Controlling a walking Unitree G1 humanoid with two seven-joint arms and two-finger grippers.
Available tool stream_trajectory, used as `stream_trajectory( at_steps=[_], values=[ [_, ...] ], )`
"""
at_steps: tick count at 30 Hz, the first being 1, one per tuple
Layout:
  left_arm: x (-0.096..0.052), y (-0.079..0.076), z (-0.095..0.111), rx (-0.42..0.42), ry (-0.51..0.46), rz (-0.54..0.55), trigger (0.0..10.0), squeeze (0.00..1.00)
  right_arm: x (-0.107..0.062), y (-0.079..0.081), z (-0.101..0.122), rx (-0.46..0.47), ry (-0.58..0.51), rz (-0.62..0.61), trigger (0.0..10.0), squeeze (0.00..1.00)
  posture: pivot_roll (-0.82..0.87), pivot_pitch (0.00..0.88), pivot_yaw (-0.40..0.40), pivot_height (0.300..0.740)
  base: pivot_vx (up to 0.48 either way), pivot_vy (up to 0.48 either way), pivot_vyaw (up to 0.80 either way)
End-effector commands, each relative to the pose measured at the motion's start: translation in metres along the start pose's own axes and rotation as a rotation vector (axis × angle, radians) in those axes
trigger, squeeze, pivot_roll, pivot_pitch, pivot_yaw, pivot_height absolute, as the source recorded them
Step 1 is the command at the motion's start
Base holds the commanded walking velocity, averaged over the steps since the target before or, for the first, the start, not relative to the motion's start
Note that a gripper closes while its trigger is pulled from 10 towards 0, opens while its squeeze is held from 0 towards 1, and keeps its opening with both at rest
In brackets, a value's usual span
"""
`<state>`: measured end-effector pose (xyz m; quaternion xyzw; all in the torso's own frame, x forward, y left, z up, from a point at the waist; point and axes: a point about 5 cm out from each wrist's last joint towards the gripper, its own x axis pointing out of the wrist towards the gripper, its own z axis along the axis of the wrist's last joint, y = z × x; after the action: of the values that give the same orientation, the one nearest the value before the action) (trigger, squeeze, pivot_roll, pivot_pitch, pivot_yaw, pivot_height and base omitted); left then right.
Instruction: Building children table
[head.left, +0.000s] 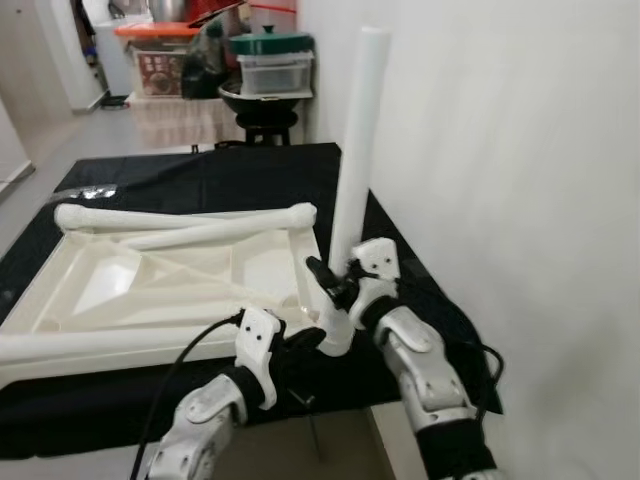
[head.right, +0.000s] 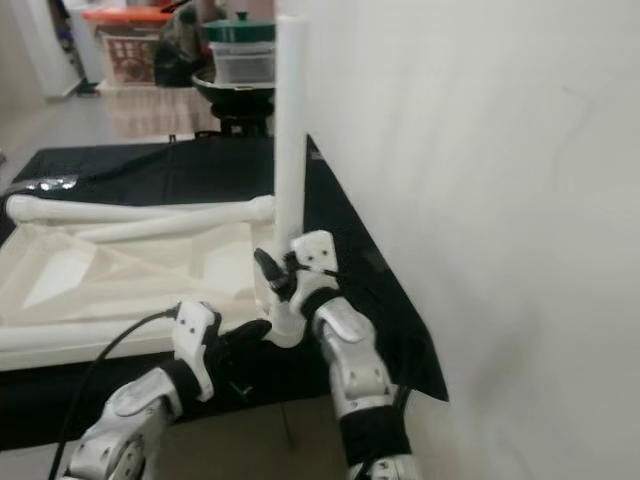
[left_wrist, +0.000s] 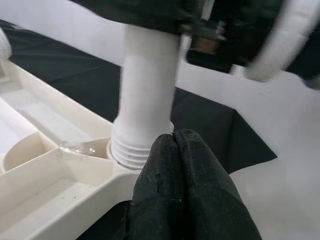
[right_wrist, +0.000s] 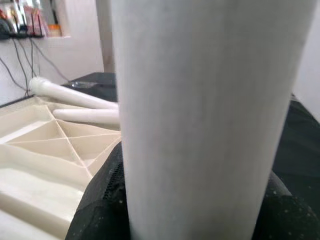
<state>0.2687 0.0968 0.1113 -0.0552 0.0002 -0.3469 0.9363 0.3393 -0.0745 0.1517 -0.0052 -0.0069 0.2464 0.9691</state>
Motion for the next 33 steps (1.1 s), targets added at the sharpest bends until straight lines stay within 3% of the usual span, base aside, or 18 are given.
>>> stream_trajectory(
  at_steps=[1,4,5,6,7,8,13,14,15,16,17,19,24,25,26,28,29,33],
  values=[
    [-0.002,0.002,-0.002,-0.005,0.014,0.011,10.0,0.00,-0.006,-0.010,-0.040,0.047,0.185,-0.064,0.0,0.00,-0.04,0.000,-0.044,0.740,0.000,0.000,0.00],
    [-0.002,0.002,-0.002,-0.002,0.011,0.020,10.0,0.00,-0.005,-0.011,-0.039,0.040,0.187,-0.067,0.0,0.00,-0.04,0.000,-0.044,0.740,0.000,0.000,0.00],
    [-0.002,0.003,-0.002,0.000,0.010,0.027,10.0,0.00,-0.005,-0.012,-0.039,0.029,0.190,-0.072,1.0,0.00,-0.04,0.000,-0.044,0.740,0.000,0.000,0.00],
    [-0.002,0.003,-0.002,0.006,0.011,0.030,10.0,0.00,-0.007,-0.010,-0.038,0.029,0.189,-0.057,10.0,0.00,-0.03,0.000,-0.043,0.740,0.000,0.000,0.00],
    [-0.002,0.003,-0.002,0.009,0.013,0.030,10.0,0.00,-0.008,-0.009,-0.037,0.031,0.189,-0.045,10.0,0.00,-0.03,0.000,-0.043,0.740,0.000,0.000,0.00],
    [-0.004,0.004,0.000,0.012,0.009,0.038,10.0,0.00,-0.010,-0.006,-0.031,0.032,0.173,-0.002,10.0,1.00,-0.03,0.000,-0.033,0.740,0.000,0.000,0.00],
    [-0.007,0.008,0.006,0.009,-0.010,0.063,10.0,0.00,-0.011,-0.003,-0.017,0.030,0.117,0.098,10.0,1.00,-0.03,0.000,-0.029,0.740,0.000,0.000,0.00],
    [-0.010,0.011,0.013,0.014,-0.027,0.081,10.0,0.00,-0.010,-0.010,-0.007,0.011,0.079,0.189,10.0,0.52,-0.02,0.000,-0.030,0.740,0.000,0.000,0.00],
    [-0.013,0.013,0.019,0.019,-0.039,0.093,10.0,0.00,-0.010,-0.016,0.000,-0.005,0.054,0.255,10.0,0.52,-0.02,0.000,-0.030,0.740,0.000,0.000,0.00],
    [-0.016,0.015,0.027,0.029,-0.055,0.105,10.0,0.00,-0.010,-0.023,0.007,-0.047,0.040,0.340,10.0,0.00,-0.01,0.000,-0.028,0.740,0.000,0.000,0.00],
    [-0.016,0.015,0.027,0.029,-0.055,0.105,10.0,0.00,-0.010,-0.023,0.007,-0.047,0.040,0.340,10.0,0.00,-0.01,0.000,-0.028,0.740,0.000,0.000,0.00],
    [-0.020,0.019,0.039,0.049,-0.073,0.128,10.0,0.00,-0.011,-0.035,0.012,-0.111,0.060,0.452,10.0,0.00,-0.02,0.000,-0.023,0.740,0.000,0.000,0.00],
    [-0.026,0.016,0.042,0.120,-0.020,0.139,10.0,0.00,-0.009,-0.059,0.019,-0.152,0.097,0.489,10.0,0.00,0.00,0.000,-0.006,0.740,0.000,0.000,0.00],
    [-0.027,0.009,0.042,0.134,-0.002,0.138,10.0,0.00,-0.007,-0.067,0.023,-0.142,0.101,0.483,10.0,0.00,0.00,0.000,-0.003,0.740,0.000,0.000,0.00],
    [-0.028,0.005,0.043,0.135,0.000,0.139,10.0,0.00,-0.007,-0.070,0.025,-0.138,0.102,0.476,4.7,0.00,0.00,0.000,0.000,0.740,0.000,0.000,0.00],
    [-0.029,0.000,0.045,0.137,0.001,0.140,10.0,0.00,-0.008,-0.073,0.028,-0.136,0.102,0.469,4.7,0.00,0.00,0.000,0.000,0.740,0.000,0.000,0.00],
    [-0.031,-0.009,0.047,0.118,0.006,0.137,10.0,0.00,-0.011,-0.079,0.031,-0.127,0.096,0.486,0.0,0.00,0.00,0.000,0.003,0.740,0.000,0.000,0.00],
    [-0.031,-0.013,0.049,0.100,0.021,0.155,10.0,0.00,-0.016,-0.087,0.033,-0.140,0.099,0.498,0.0,0.00,-0.02,0.000,0.012,0.740,0.000,0.000,0.00]
  ],
)
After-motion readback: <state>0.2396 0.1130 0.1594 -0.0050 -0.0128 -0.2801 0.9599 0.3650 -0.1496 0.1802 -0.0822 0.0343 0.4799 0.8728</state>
